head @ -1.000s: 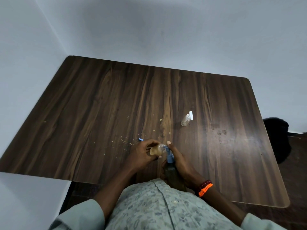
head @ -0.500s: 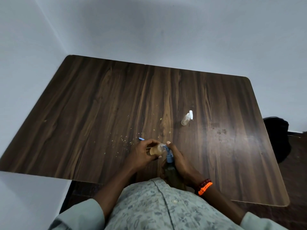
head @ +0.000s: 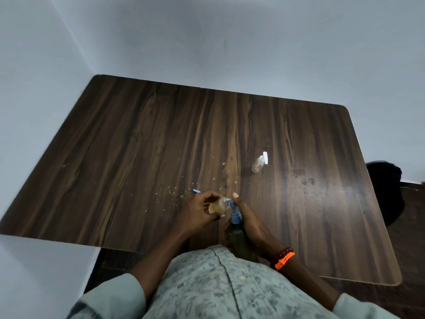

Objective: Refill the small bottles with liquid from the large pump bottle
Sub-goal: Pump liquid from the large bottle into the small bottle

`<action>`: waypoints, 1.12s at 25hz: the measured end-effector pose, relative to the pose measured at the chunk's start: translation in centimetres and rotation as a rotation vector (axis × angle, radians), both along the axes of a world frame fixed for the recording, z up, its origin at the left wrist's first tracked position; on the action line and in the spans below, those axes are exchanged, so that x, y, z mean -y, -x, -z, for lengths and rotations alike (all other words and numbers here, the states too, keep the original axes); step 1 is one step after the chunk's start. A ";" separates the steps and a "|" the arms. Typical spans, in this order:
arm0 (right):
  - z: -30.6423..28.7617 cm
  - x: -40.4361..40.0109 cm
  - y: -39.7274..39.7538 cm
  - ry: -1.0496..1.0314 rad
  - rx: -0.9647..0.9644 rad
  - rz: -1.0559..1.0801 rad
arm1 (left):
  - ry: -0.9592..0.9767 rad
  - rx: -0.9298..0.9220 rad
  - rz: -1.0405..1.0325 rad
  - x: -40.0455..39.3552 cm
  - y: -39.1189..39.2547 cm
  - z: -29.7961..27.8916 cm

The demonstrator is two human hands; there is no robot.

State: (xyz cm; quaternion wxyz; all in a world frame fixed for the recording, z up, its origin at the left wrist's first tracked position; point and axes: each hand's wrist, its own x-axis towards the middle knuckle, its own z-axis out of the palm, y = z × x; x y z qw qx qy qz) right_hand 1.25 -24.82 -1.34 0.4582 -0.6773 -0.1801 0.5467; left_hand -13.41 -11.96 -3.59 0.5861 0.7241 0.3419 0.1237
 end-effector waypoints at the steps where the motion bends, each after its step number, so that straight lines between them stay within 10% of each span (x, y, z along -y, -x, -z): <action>1: 0.0 0.1 -0.1 0.006 -0.021 -0.006 | 0.003 0.000 0.002 0.0 0.0 0.1; 28: 0.9 0.1 -1.0 0.084 -0.049 -0.084 | -0.007 -0.052 0.028 0.1 -0.4 0.3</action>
